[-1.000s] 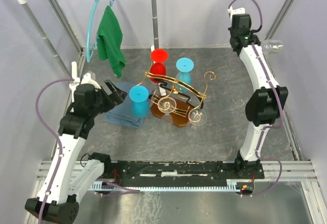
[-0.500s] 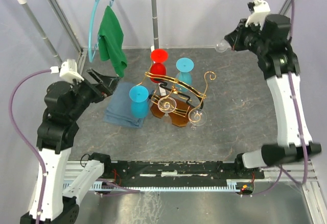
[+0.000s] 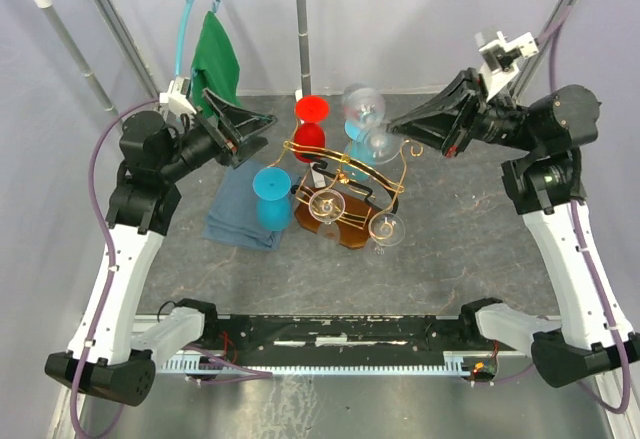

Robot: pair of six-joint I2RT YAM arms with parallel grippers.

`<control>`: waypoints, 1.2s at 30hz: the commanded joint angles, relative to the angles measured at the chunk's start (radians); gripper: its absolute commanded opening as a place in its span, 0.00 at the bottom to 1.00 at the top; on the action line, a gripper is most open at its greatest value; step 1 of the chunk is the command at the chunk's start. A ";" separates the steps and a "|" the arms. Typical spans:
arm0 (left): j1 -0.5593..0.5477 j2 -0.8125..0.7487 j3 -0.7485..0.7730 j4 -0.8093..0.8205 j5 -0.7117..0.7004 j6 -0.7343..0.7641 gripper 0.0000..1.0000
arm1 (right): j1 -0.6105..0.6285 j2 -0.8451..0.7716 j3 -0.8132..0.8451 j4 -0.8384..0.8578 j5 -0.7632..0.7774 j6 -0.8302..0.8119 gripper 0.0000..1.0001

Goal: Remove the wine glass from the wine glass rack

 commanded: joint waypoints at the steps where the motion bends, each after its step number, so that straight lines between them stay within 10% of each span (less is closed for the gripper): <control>1: -0.044 0.019 -0.024 0.386 0.175 -0.299 0.99 | 0.107 0.003 0.016 0.281 -0.147 0.121 0.02; 11: -0.249 0.122 0.019 0.403 0.086 -0.361 0.99 | 0.293 0.069 0.112 0.076 -0.124 -0.083 0.02; 36: -0.289 0.068 0.023 0.286 0.061 -0.519 1.00 | 0.421 0.095 0.225 -0.440 -0.012 -0.643 0.02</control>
